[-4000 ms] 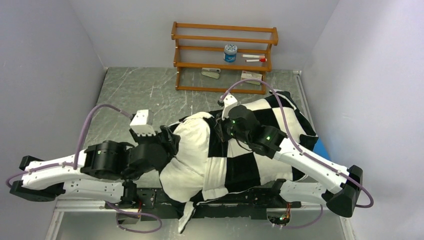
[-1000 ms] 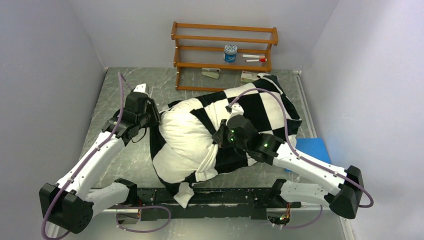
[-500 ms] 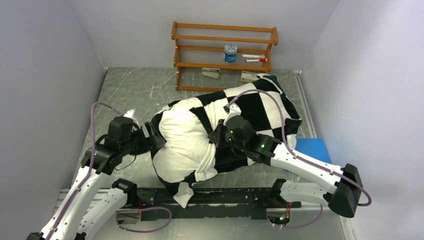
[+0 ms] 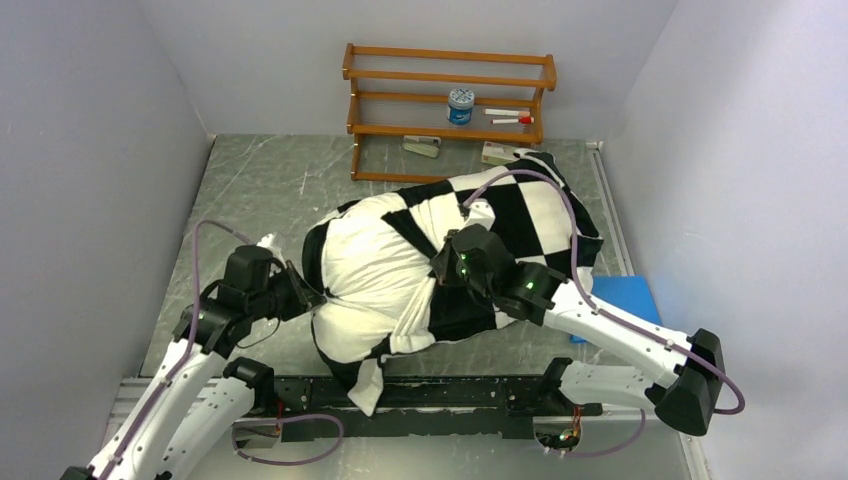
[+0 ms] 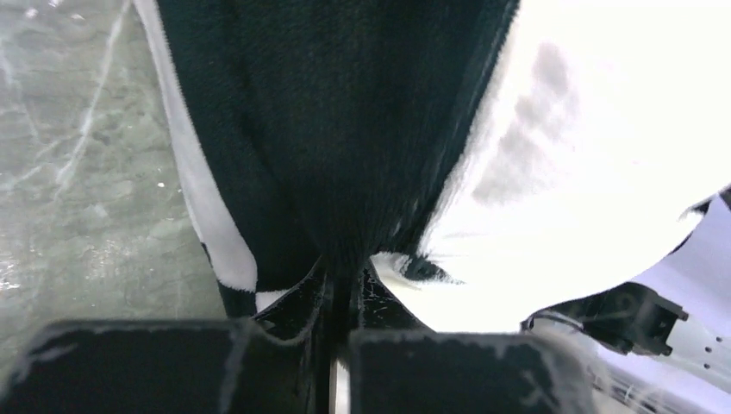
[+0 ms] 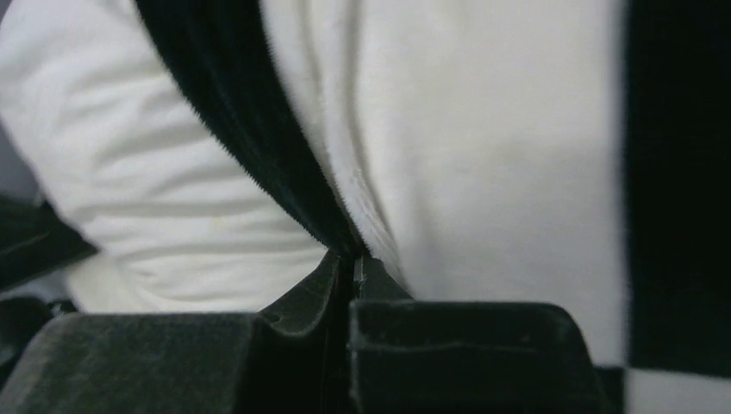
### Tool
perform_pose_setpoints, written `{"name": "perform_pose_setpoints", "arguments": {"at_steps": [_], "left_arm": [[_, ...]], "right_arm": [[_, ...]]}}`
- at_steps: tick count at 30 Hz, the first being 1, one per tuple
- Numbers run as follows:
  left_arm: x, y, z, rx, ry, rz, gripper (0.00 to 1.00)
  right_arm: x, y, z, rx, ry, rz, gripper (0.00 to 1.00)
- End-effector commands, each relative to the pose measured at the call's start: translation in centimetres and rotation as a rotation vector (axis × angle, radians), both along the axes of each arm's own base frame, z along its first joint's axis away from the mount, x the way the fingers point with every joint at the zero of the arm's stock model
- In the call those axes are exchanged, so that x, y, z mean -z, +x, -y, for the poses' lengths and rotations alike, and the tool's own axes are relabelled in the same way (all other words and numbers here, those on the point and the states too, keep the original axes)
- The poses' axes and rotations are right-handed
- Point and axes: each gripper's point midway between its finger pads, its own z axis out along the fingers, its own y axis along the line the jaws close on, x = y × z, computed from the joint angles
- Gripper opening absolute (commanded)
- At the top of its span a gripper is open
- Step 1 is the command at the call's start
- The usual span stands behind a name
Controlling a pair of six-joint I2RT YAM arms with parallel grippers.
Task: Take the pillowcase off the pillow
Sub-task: Remove the pillow from the pillowcase.
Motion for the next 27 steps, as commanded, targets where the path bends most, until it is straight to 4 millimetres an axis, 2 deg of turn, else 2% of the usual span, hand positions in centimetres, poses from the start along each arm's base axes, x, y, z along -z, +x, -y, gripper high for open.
{"name": "perform_pose_setpoints", "arguments": {"at_steps": [1,3,4,7,10,13,14,16,18,20,21,24,27], "left_arm": [[1.2,-1.5,-4.5,-0.187,0.151,-0.035,0.05],[0.7,-1.8,-6.0,-0.245,0.197,-0.022,0.05],[0.6,-2.0,-6.5,-0.259,0.216,-0.024,0.05],[1.3,-2.3,-6.8,-0.247,0.250,-0.049,0.05],[1.6,-2.0,-5.4,-0.175,0.213,-0.045,0.05],[1.6,-1.3,-2.6,-0.054,0.107,0.005,0.05],[1.7,-1.1,-1.9,-0.027,0.076,0.012,0.05],[2.0,-1.1,-1.1,0.008,0.047,0.001,0.05],[1.9,-1.1,-1.1,0.011,0.056,-0.002,0.05],[1.6,-1.0,-1.3,0.010,0.066,0.013,0.05],[1.4,-0.9,-1.3,0.012,0.065,0.019,0.05],[1.5,-1.0,-1.2,0.024,0.071,0.014,0.05],[1.3,-1.0,-1.0,0.042,0.069,0.017,0.05]], "right_arm": [[1.4,2.9,10.7,0.354,-0.299,0.028,0.00],[1.3,3.6,12.3,0.383,-0.282,0.027,0.00],[1.7,3.4,12.3,0.361,-0.270,0.019,0.00],[3.1,2.4,10.7,0.252,-0.227,-0.033,0.00],[3.4,0.7,7.3,0.041,-0.146,-0.073,0.00],[0.0,-0.6,3.6,-0.168,-0.009,-0.019,0.10],[-1.9,-0.6,2.8,-0.206,0.028,0.009,0.16],[-5.6,-0.5,1.5,-0.271,0.067,0.078,0.35],[-8.5,0.0,0.3,-0.311,0.070,0.129,0.49],[-9.4,0.8,-1.5,-0.348,0.006,0.137,0.59],[-9.6,1.3,-2.3,-0.345,-0.040,0.145,0.62],[-9.0,4.4,-4.3,-0.252,-0.243,0.185,0.75],[-6.9,8.6,-5.7,-0.155,-0.388,0.185,0.77]]}}
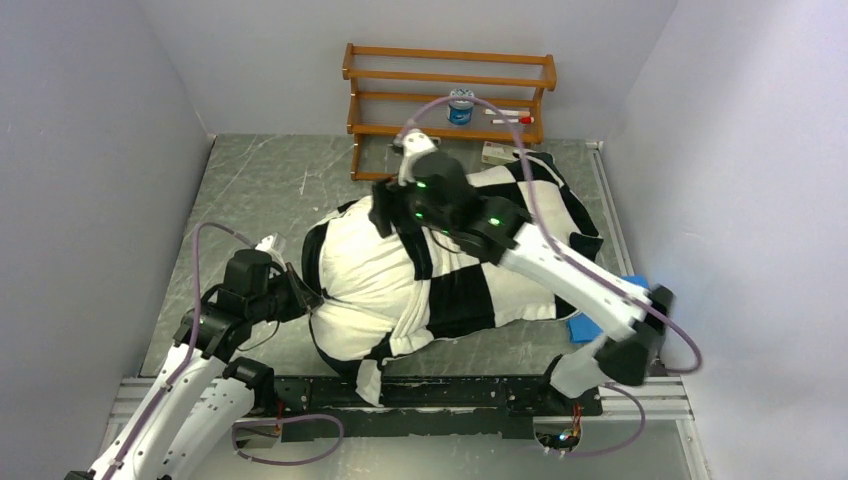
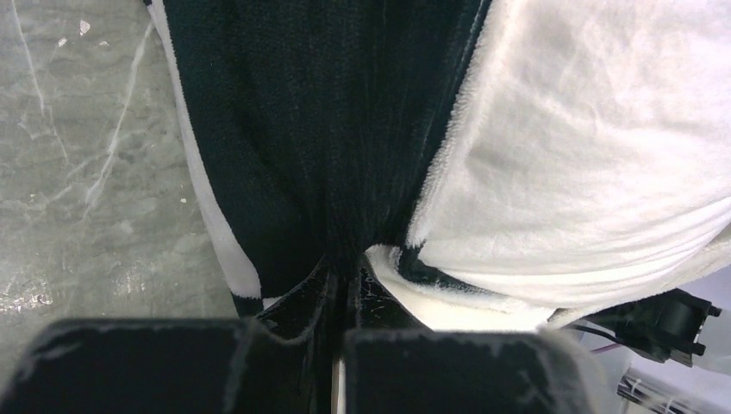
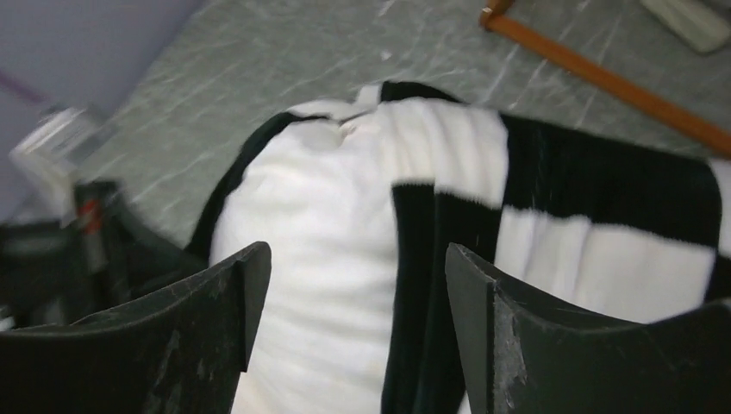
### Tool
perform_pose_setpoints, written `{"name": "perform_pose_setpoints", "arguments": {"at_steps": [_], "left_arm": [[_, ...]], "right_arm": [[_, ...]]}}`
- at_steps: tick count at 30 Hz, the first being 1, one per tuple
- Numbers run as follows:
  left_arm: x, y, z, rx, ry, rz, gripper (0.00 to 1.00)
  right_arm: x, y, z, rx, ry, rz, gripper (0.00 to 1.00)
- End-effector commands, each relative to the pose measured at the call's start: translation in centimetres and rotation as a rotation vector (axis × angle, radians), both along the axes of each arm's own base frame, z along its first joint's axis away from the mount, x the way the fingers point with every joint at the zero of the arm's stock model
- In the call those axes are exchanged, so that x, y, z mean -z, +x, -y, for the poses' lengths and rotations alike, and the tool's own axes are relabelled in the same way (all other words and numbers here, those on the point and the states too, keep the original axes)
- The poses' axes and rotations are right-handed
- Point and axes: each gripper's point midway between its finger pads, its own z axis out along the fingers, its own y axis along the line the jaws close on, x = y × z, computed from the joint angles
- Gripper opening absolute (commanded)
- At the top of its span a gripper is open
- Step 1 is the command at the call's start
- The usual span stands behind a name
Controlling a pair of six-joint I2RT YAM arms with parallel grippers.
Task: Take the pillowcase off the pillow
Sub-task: Remove the pillow from the pillowcase.
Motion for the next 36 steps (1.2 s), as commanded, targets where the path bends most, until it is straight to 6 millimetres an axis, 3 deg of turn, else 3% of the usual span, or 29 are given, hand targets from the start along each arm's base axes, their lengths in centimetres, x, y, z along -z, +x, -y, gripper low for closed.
{"name": "perform_pose_setpoints", "arguments": {"at_steps": [1,3,4,7,8,10,12,14,17,19,22,24,30,33,36], "left_arm": [[0.8,-1.1,-0.3,0.048,0.041,-0.047,0.05],[0.2,-1.0,-0.7,0.050,0.064,-0.030,0.05],[0.0,-1.0,-1.0,0.043,0.081,-0.025,0.05],[-0.7,-0.8,-2.0,0.016,0.131,-0.008,0.08],[-1.2,-0.6,-2.3,0.001,0.145,0.002,0.17],[-2.8,0.3,-3.1,-0.032,0.179,0.041,0.42],[-4.8,1.6,-4.3,-0.091,0.233,0.095,0.61],[-6.5,3.2,-4.8,-0.114,0.273,0.136,0.75],[-7.4,6.0,-3.6,-0.078,0.289,0.134,0.78],[-7.5,7.5,-1.6,-0.014,0.249,0.124,0.76],[-8.3,8.5,2.9,0.160,0.089,0.157,0.76],[-9.6,8.7,4.9,0.244,0.004,0.213,0.77],[-12.3,8.8,6.1,0.349,-0.016,0.315,0.81],[-10.7,8.7,6.6,0.436,0.019,0.234,0.77],[-8.8,9.1,5.6,0.435,0.103,0.173,0.63]], "right_arm": [[6.3,5.9,0.9,0.228,-0.364,0.038,0.78],[7.5,8.5,1.9,0.346,-0.448,0.054,0.77],[8.4,9.4,2.1,0.362,-0.463,0.044,0.70],[10.8,9.5,2.1,0.321,-0.448,-0.026,0.34],[11.4,8.5,1.8,0.272,-0.441,-0.041,0.20],[12.9,5.7,1.0,0.153,-0.407,-0.058,0.06],[14.2,1.7,1.0,0.028,-0.365,-0.069,0.03],[16.8,-1.7,2.6,0.002,-0.356,-0.109,0.00],[20.5,-4.8,5.9,0.079,-0.316,-0.213,0.00],[22.0,-6.0,7.2,0.130,-0.283,-0.267,0.00],[22.8,-6.7,7.3,0.160,-0.220,-0.317,0.00],[23.1,-6.8,7.0,0.181,-0.194,-0.347,0.00],[23.9,-7.4,6.8,0.187,-0.204,-0.403,0.00],[23.7,-7.2,7.2,0.197,-0.228,-0.393,0.00],[22.9,-6.5,7.9,0.225,-0.260,-0.358,0.00]]}}
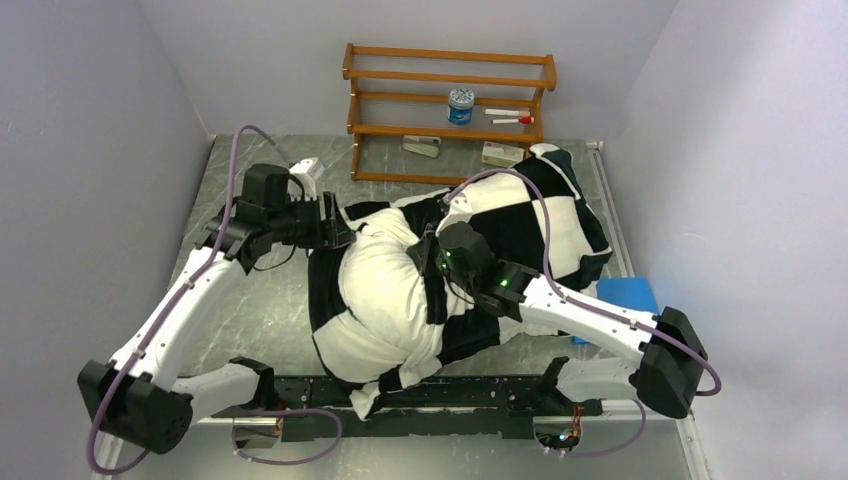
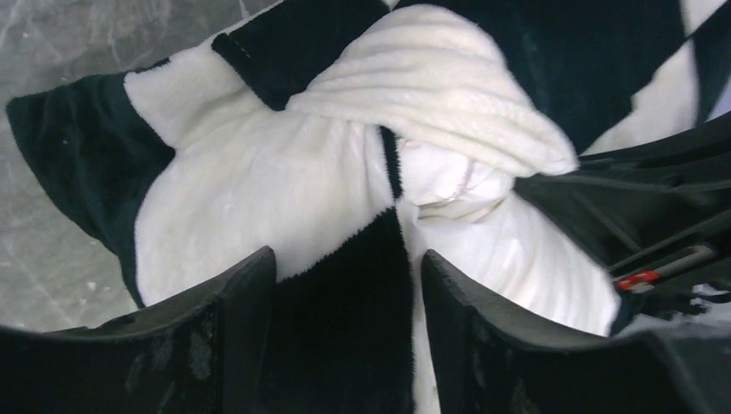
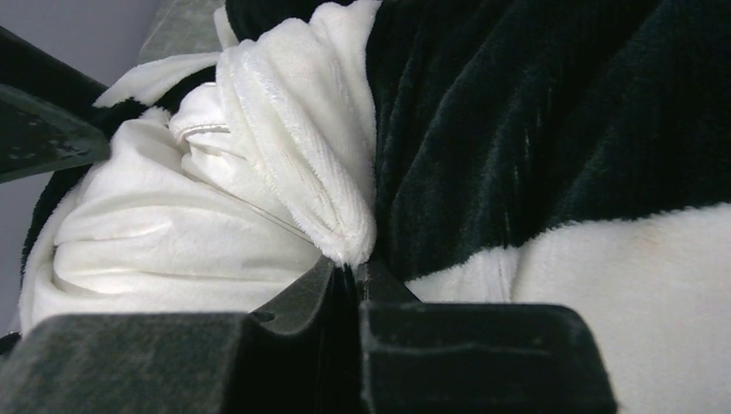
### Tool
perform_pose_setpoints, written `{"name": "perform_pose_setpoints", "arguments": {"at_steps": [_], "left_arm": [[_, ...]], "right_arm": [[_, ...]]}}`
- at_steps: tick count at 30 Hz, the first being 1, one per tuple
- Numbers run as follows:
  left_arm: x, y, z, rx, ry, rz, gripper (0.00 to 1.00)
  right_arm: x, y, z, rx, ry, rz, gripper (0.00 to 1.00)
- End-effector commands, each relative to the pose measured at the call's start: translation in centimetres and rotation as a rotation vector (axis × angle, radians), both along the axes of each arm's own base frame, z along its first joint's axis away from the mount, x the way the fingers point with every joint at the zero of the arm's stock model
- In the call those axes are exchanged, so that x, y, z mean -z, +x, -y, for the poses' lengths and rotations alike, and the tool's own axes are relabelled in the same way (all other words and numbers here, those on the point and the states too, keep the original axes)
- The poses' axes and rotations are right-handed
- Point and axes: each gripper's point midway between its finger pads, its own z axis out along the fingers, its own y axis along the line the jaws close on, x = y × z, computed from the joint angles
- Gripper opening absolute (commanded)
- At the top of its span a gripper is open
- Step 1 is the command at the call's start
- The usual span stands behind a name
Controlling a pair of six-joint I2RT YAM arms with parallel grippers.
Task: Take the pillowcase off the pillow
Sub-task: Remove the pillow from the pillowcase.
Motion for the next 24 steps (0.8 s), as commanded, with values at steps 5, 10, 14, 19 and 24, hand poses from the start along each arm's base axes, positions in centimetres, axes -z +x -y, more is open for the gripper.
{"name": "perform_pose_setpoints", "arguments": {"at_steps": [5,10,14,19,24], "left_arm": [[4.1,1.3,-5.2,-0.145,0.341,-0.113,0.22],[5.0,1.8,-5.6,-0.144,0.382,-0.135,0.05],[5.2,2.2,-9.3,-0.329,0.505,-0.114,0.05],[6.0,2.0,-15.2,-0.569,0.690,-0.150,0.05],[5.8,3.9,-7.9,-0.312,0.341,-0.107,0.05]], "right_arm": [[6.4,-2.8,7.7,0.118,-0.395,-0.182,0.00],[3.5,-0.1,10.6,0.241,-0.347,-0.122,0.00],[3.3,1.3,13.1,0.326,-0.343,-0.150,0.00],[2.2,3.8,16.0,0.444,-0.369,-0.157,0.00],[-1.2,4.8,9.7,0.057,-0.281,-0.098,0.00]]}}
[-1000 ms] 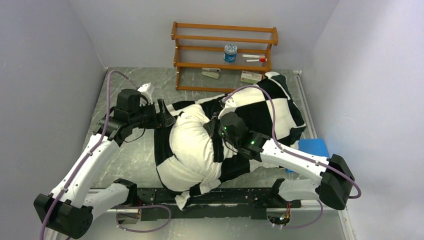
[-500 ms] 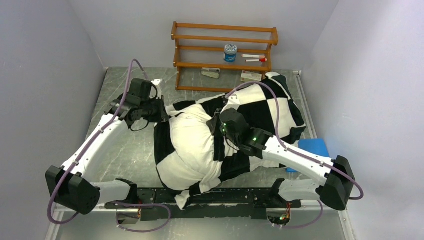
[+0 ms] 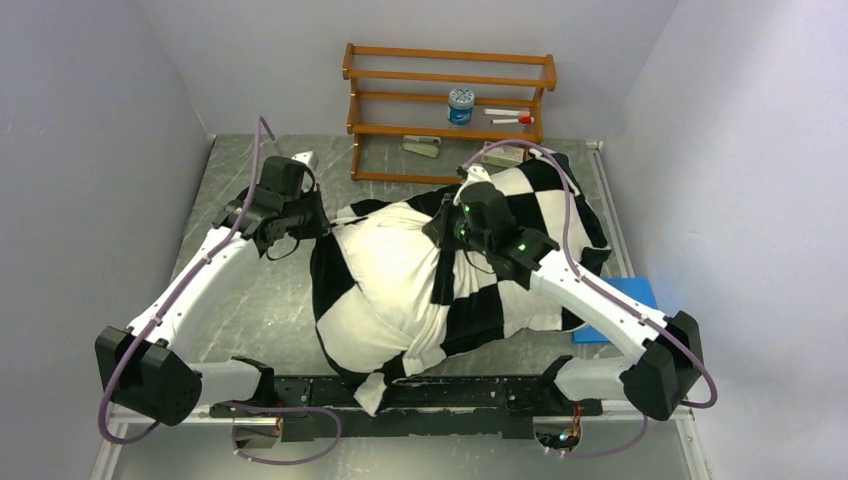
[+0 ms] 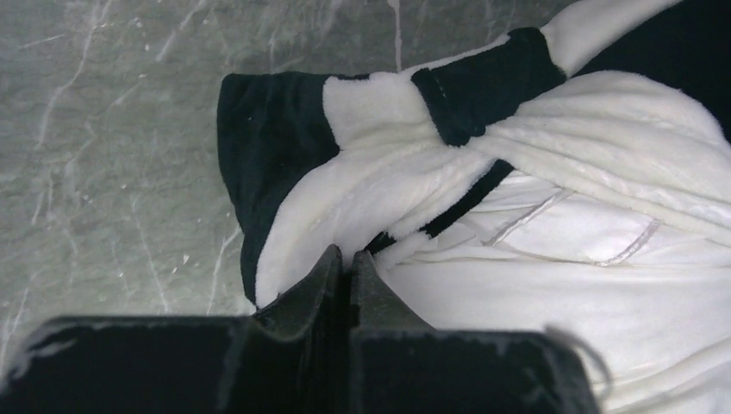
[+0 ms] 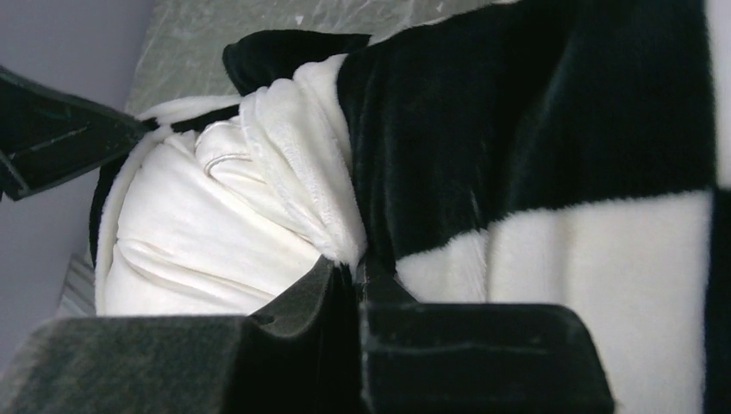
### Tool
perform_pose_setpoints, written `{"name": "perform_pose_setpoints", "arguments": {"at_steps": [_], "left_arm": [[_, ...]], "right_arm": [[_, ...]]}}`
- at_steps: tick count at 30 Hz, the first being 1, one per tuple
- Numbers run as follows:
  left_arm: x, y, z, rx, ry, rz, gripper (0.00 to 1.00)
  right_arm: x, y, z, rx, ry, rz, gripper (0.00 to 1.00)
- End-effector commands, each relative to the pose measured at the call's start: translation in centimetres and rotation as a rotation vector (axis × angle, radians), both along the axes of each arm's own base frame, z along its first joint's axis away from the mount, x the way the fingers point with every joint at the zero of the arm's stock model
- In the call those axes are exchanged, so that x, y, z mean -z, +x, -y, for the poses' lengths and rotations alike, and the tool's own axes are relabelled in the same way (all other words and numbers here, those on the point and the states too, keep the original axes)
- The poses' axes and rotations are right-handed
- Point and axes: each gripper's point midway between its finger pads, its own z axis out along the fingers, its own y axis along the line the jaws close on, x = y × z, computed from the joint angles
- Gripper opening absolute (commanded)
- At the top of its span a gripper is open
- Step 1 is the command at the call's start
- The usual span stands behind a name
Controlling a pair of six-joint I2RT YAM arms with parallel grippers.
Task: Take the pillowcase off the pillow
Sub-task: Remove the pillow from the pillowcase.
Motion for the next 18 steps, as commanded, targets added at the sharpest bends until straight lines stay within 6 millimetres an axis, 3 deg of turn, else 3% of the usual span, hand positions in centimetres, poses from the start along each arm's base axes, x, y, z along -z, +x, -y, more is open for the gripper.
{"name": "perform_pose_setpoints", "arguments": {"at_steps": [1,4,5,8,13,18], "left_arm": [[1.9,-0.1,-2.2,0.014,0.008,-0.020,0.05],[1.3,-0.1,0.7,0.087,-0.144,0.005,0.05],[1.4,-0.2,0.9,0.086,-0.159,-0.004,0.05],[2.0,-0.3,0.5,0.061,-0.142,-0.027,0.05],[1.8,-0.4,0.7,0.059,-0.160,-0.019,0.05],[2.1,-0.6,1.7,0.084,-0.215,-0.037,0.05]], "right_arm": [[1.3,0.3,4.2,-0.134,-0.271,-0.017,0.01],[-1.6,-1.1,0.7,-0.316,-0.170,-0.028,0.24],[-2.7,-1.4,0.1,-0.347,-0.149,-0.011,0.37],[-5.8,-2.6,-1.2,-0.430,-0.133,0.075,0.60],[-9.4,-5.3,-3.9,-0.591,-0.201,0.280,0.66],[-9.7,-9.1,-8.5,-0.814,-0.241,0.556,0.72]]}}
